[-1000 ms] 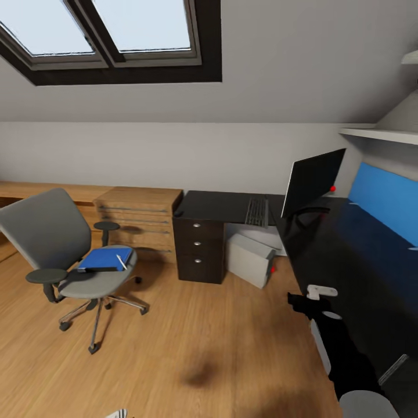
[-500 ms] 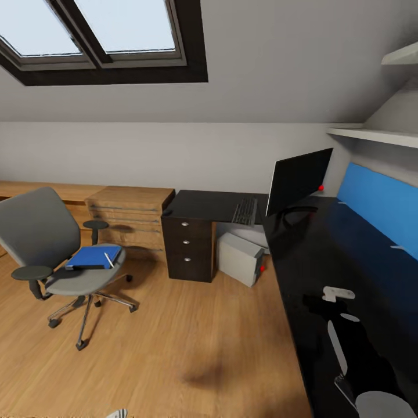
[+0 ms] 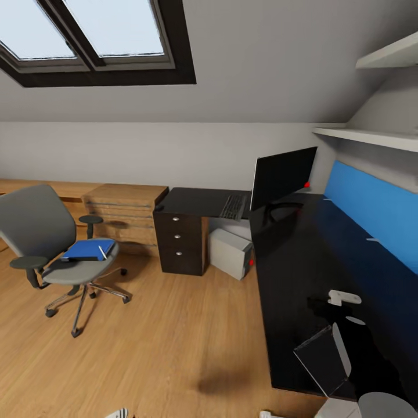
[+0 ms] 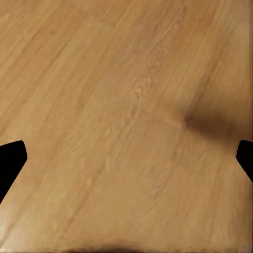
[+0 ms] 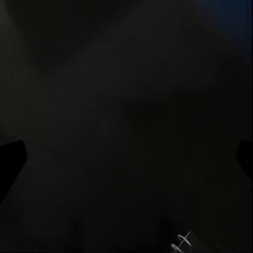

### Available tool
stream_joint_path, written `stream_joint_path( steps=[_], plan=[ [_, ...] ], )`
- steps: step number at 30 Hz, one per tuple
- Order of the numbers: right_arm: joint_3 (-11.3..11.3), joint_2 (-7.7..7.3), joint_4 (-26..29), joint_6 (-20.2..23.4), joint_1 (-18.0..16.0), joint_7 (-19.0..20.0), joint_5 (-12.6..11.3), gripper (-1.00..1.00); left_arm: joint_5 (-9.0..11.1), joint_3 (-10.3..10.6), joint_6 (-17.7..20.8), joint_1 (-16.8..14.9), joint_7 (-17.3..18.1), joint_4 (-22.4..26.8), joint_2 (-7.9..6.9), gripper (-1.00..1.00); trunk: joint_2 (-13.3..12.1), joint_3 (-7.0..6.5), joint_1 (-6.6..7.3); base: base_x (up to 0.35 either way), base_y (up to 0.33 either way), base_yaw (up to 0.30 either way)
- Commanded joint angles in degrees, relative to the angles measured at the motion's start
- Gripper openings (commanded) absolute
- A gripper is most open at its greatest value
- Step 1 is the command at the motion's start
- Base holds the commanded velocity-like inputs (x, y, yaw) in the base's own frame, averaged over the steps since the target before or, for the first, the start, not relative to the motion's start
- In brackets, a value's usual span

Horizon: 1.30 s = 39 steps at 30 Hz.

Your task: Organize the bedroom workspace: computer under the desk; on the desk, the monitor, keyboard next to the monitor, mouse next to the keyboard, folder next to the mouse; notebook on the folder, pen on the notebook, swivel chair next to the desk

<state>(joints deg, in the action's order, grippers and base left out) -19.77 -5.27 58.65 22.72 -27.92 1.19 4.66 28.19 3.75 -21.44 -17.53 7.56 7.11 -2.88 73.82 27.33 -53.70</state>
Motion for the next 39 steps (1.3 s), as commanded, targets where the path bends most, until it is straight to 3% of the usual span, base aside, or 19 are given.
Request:
stream_joint_path(
  steps=[1, 12, 29, 39],
  plan=[
    [-0.1, 0.0, -0.1, 0.3, 0.0, 0.1, 0.5, 1.0, 0.6, 0.4, -0.2, 0.0, 0.2, -0.1, -0.03, 1.0, 0.0, 0.06, 0.03, -0.254, -0.213, 0.0],
    [0.3, -0.07, -4.4, 0.3, 0.0, 0.1, 1.9, 1.0, 0.6, 0.4, -0.3, 0.0, 0.2, -0.1, -0.03, 1.0, 0.0, 0.06, 0.03, -0.163, -0.141, 0.0],
    [1.3, -0.17, -5.9, 0.6, 0.0, 0.1, 2.8, 1.0, 0.6, 0.4, -0.4, 0.0, 0.2, -0.1, -0.03, 1.0, 0.0, 0.06, 0.03, 0.062, -0.003, 0.0],
    [2.1, -0.09, -8.6, 0.8, 0.0, 0.1, 5.7, 1.0, 0.5, 0.4, -0.5, 0.0, 0.2, -0.1, 0.45, 1.0, 0.0, 0.06, 0.03, 0.002, 0.0, 0.0]
  ],
)
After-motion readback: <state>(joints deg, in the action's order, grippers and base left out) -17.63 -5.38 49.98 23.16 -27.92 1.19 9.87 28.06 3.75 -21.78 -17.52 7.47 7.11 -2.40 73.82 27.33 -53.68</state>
